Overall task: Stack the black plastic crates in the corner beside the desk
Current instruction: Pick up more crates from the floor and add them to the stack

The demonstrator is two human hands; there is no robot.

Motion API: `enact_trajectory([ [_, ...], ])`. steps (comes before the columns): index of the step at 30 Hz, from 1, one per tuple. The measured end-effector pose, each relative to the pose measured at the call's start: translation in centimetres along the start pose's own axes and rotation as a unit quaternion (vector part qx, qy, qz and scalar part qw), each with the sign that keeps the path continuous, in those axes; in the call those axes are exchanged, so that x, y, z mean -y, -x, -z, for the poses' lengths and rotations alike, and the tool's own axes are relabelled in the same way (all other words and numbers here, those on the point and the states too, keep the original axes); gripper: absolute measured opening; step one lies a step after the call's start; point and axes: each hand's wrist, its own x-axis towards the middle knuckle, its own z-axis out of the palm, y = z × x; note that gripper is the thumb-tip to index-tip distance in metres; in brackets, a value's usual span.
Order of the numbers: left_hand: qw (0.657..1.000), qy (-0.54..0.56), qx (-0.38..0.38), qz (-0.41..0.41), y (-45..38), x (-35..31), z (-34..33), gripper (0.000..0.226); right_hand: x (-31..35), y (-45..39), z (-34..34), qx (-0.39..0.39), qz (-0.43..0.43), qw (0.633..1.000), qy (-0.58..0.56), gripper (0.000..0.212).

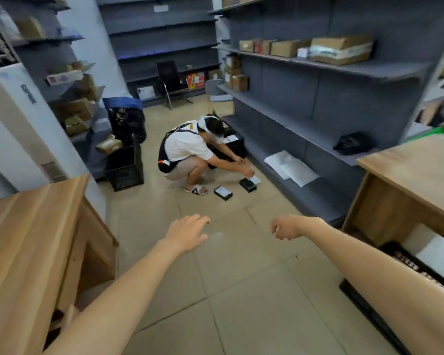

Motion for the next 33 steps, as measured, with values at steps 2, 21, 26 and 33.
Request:
enact_trajectory([
  [2,0.999,-0.011,0.008,-0.037,-4.0,-2.7,-0.1,0.047,-3.4,-0.6,-0.4,0.002,-0.025,1.0,-0.017,0.035],
  [21,0.934,-0.008,0.124,-0.334,-40.5,-27.9,1.8,0.045,-30.6,-1.8,0.9,-0.074,-0.317,0.913,-0.245,0.027],
  [26,0.889,-0.022,0.159,-0.428,-41.5,-38.8,-1.0,0.046,-35.9,2.0,-4.7,-0.031,-0.412,0.865,-0.285,0.026],
  [33,0.876,0.001,0.207,-0.435,-43.9,-49.5,-2.4,0.042,-44.5,2.5,-7.4,-0.007,-0.45,0.809,-0.377,0.029],
])
